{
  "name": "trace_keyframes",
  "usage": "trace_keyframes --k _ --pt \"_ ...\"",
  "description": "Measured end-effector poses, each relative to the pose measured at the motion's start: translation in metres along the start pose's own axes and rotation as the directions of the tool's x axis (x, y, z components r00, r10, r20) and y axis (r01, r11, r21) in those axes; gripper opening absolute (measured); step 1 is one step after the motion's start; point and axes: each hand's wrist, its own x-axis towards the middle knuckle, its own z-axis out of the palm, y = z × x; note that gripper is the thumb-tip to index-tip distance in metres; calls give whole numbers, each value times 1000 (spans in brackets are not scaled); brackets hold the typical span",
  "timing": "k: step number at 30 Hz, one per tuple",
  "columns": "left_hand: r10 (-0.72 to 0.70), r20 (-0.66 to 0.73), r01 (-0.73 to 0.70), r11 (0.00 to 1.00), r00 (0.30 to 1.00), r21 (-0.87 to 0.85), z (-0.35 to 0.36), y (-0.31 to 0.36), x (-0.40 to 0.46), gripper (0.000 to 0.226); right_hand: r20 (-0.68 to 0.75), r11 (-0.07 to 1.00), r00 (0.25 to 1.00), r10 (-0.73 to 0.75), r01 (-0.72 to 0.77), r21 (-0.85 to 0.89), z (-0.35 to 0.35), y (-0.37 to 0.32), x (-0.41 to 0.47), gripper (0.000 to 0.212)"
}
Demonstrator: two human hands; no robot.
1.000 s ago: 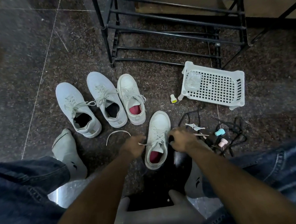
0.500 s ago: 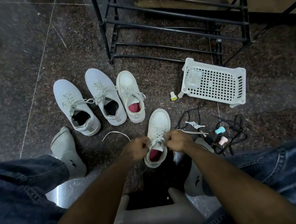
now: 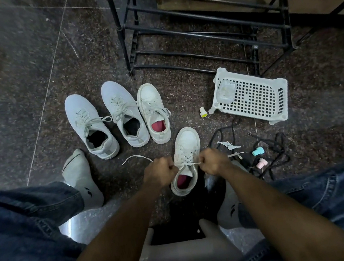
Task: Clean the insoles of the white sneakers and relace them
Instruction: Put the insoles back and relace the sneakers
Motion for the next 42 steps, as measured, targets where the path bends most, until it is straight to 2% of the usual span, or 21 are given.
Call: trace_keyframes --k 3,6,9,11,13,15,17,18,20,22,24,25,27,28,31,33,34,35,38,40,42 --pt "-5 104 -6 995 995 101 -5 -12 5 19 8 990 1000 23 -22 -141 -9 13 4 19" --pt "-25 269 -2 995 963 99 -7 -28 13 21 92 992 996 11 1 -129 -11 21 6 17" --pt "53 364 23 979 930 -201 -17 -43 17 18 185 1000 983 7 -9 9 -13 23 7 13" --pt "60 350 74 930 935 -359 -29 -50 19 16 218 980 976 15 -57 188 -19 25 7 18" --pt "38 293 123 850 955 -512 -36 -50 23 18 191 902 981 22 -102 420 -25 24 4 27" --pt "-32 275 233 629 961 -742 -42 -37 25 22 187 739 982 5 -130 661 -29 20 0 29" --pt "-31 301 288 401 953 -870 -46 -18 26 22 172 603 985 -24 -123 788 -32 12 -5 27" --pt "-16 314 303 313 949 -900 -45 -9 26 21 148 549 988 -41 -102 830 -32 7 -7 24" --pt "-1 313 313 61 950 -948 -38 8 27 17 61 418 997 -42 -38 908 -30 -6 -12 23" --pt "-64 314 295 -207 947 -933 -24 26 28 14 -2 203 1000 8 0 979 -26 -15 -15 23" --pt "-157 320 244 -374 934 -895 -7 39 27 18 3 17 1000 19 -3 1000 -22 -21 -17 23" --pt "-188 324 228 -403 927 -887 1 44 26 22 19 -63 1000 10 -18 998 -19 -23 -17 24" --pt "-224 329 230 -376 917 -898 14 46 24 33 56 -186 998 22 -51 981 -16 -26 -14 26" --pt "-238 332 235 -357 913 -904 18 45 24 39 64 -205 996 56 -51 978 -16 -26 -13 26" --pt "-289 349 241 -351 891 -905 25 35 28 50 63 -110 976 207 -41 993 -10 -18 -3 28" --pt "-311 350 257 -302 884 -918 26 27 31 49 76 -50 942 328 -62 997 -4 -9 0 28" --pt "-317 329 265 -229 890 -937 26 25 32 48 89 -61 919 383 -71 996 -1 -6 2 28" --pt "-316 288 268 -106 904 -958 26 25 31 48 102 -86 901 421 -72 994 2 -4 2 27" --pt "-180 140 198 363 974 -911 31 29 27 52 152 -170 909 389 -91 981 1 -10 1 28" --pt "-10 119 104 560 993 -822 38 29 27 59 219 -264 935 278 -145 953 -6 -16 0 32" --pt "119 124 6 699 985 -715 38 28 26 68 281 -348 940 194 -202 916 -14 -22 0 36"
